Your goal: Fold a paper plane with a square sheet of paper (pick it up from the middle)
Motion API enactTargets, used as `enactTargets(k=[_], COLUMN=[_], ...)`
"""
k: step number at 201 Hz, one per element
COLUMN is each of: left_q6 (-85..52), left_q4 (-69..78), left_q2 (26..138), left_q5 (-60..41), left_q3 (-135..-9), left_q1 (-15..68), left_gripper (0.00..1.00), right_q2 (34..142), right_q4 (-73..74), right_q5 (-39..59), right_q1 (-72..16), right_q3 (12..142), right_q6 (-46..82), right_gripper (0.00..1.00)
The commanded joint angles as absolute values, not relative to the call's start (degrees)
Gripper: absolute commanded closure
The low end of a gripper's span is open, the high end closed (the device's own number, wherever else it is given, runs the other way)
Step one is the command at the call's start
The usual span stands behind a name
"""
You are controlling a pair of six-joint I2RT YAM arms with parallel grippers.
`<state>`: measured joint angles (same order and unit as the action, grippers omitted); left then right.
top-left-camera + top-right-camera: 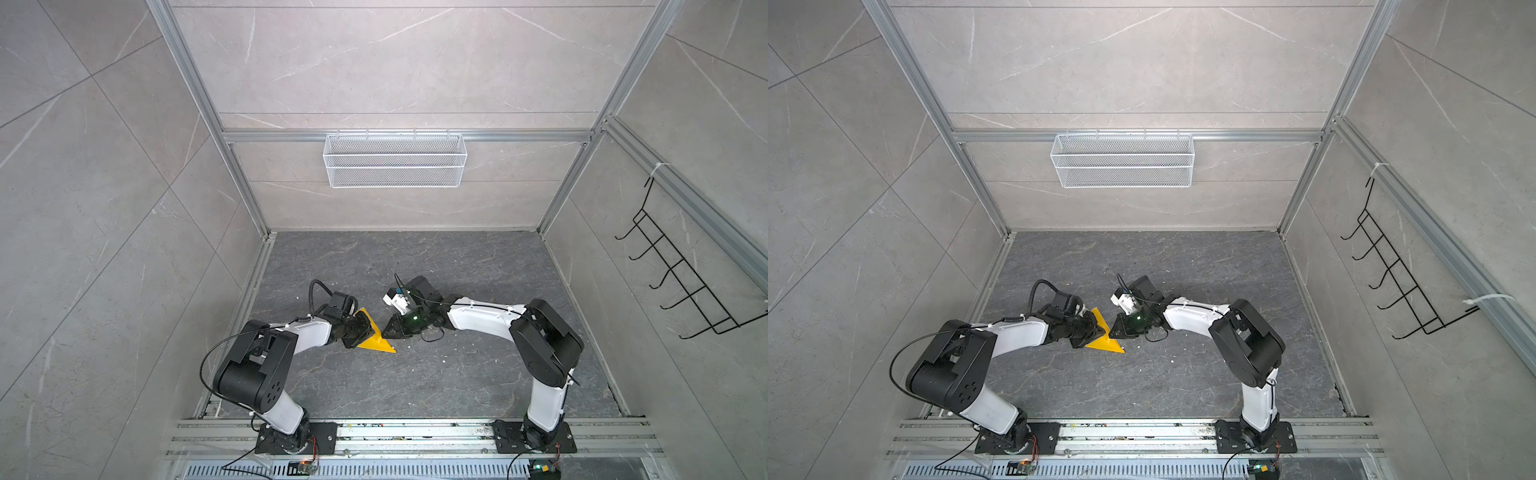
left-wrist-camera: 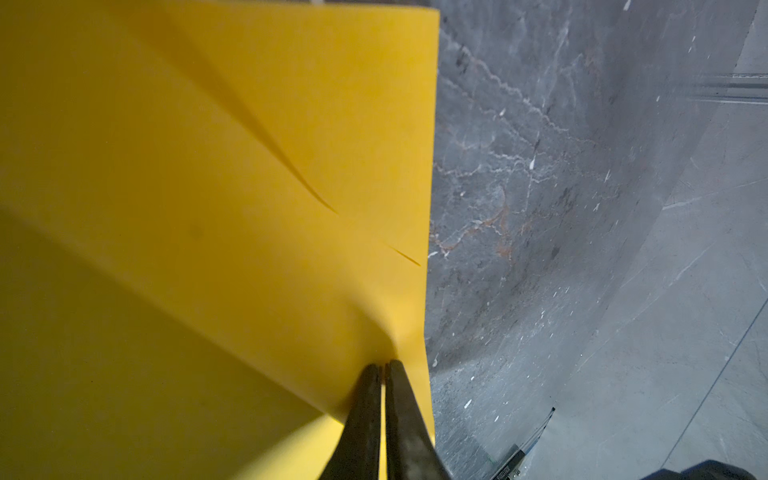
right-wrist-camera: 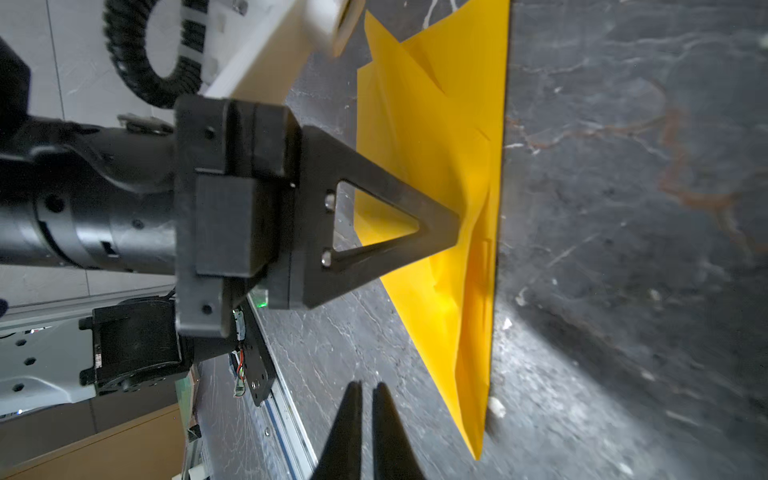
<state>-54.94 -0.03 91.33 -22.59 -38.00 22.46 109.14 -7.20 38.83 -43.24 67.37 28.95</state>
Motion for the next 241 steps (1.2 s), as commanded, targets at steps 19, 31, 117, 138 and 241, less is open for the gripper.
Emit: enactTargets(k=[19, 31, 117, 138, 241], left_q6=[-54.05, -54.14, -54.28, -54.3, -53.96], left_q4=[-2.78, -2.81, -4.14, -4.22, -4.31], left_q2=[91.91, 91.98, 91.73, 91.84, 91.94], left_q5=[-21.54, -21.43, -20.27, -20.16, -20.28], left_q3=[-37.36, -37.35, -37.4, -37.45, -37.61], left_q1=[22.15, 22.15, 22.09, 22.07, 22.06], left_gripper=[0.89, 0.89, 0.89, 0.89, 0.89], right_q2=[113.69, 114.45, 117.77, 118.12, 118.39], right_q4=[-9.98, -10.13, -13.63, -13.98, -13.35], right_q5=[39.46, 39.46, 36.44, 35.18, 35.68], right_q1=[-43.74, -43.94, -43.9, -43.6, -42.99], right_q3=[70.69, 70.99, 71.2, 70.69, 67.66], right_q6=[29.44, 29.38, 27.78, 28.05, 28.1], right_gripper=[0.93, 0.93, 0.94, 0.95, 0.94])
